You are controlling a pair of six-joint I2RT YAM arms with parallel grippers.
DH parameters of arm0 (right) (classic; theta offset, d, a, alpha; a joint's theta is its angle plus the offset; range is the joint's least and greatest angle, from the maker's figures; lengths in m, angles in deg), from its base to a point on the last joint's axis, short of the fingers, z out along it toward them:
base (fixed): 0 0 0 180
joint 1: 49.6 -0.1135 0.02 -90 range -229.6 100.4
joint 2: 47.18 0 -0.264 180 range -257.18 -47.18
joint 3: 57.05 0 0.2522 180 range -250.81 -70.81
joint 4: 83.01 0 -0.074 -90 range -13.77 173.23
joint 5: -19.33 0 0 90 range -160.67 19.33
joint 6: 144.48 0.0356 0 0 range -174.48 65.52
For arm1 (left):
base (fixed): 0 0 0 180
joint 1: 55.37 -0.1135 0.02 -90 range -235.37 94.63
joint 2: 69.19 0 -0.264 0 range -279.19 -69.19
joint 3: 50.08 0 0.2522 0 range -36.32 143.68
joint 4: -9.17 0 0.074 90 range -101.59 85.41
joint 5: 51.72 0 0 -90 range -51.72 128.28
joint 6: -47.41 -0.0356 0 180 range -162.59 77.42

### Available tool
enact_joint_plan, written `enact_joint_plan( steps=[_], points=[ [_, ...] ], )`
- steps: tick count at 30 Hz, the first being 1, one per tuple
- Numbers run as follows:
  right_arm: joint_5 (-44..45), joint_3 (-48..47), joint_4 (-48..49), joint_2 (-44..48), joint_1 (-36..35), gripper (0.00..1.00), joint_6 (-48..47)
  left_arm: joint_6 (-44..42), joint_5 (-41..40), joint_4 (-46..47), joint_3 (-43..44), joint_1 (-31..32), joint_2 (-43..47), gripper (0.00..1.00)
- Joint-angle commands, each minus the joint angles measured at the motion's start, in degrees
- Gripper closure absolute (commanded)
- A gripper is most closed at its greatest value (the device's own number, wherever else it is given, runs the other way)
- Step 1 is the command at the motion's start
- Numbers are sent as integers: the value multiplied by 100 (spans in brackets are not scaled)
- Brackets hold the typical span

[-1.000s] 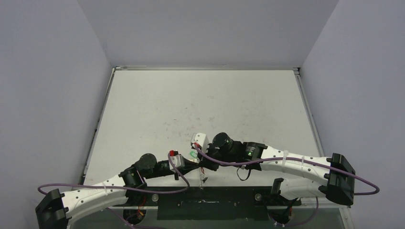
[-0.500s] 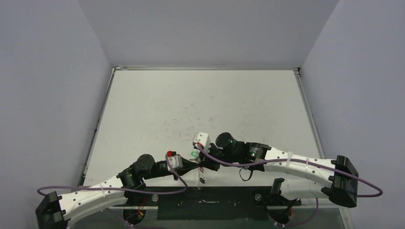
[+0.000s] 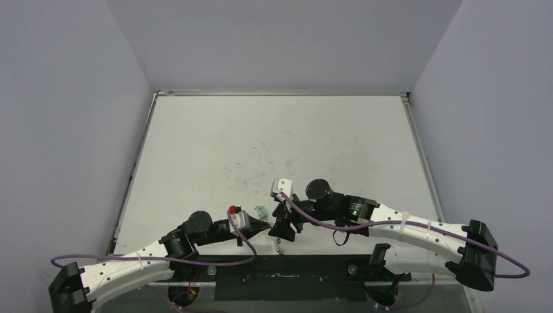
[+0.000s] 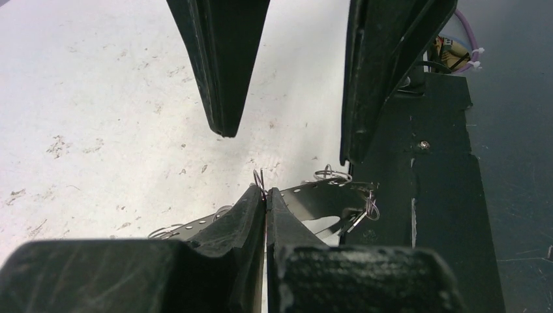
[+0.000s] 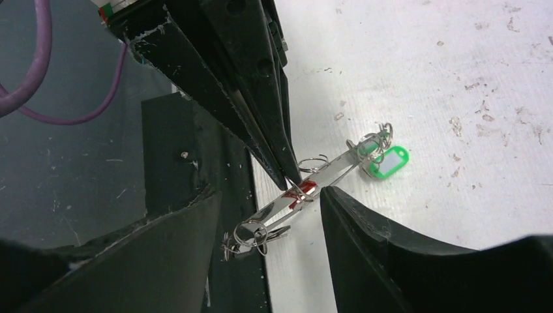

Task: Put the keys on the keyring
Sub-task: Adjust the key on the keyring.

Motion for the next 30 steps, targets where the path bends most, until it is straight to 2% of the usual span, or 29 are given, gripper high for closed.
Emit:
enact_joint_plan(
  steps=[1, 6, 12, 15, 20, 23, 30],
  points=[
    [-395, 216, 703, 333, 255, 41, 108, 48, -137, 291, -11, -11, 91, 100],
    [-587, 807, 1396, 700, 527, 42, 25, 30, -78, 414, -146, -11, 356, 100],
    [-1116, 1846, 3138, 1177, 630, 43, -184, -97, 302, 772, -367, -11, 763, 100],
    [-1269, 2150, 3860, 1201, 627, 47, -178, -113, 480, 967, -457, -11, 876, 100],
    [-1545, 2145, 4214, 805, 624, 53, -251, -148, 653, 1196, -505, -7, 916, 100],
    [-1719, 2131, 4550, 493, 611, 62, -168, -171, 742, 1285, -501, -8, 895, 100],
    [-1667, 1892, 4257, 129, 590, 69, -205, -184, 800, 1353, -475, -3, 844, 100]
  ],
)
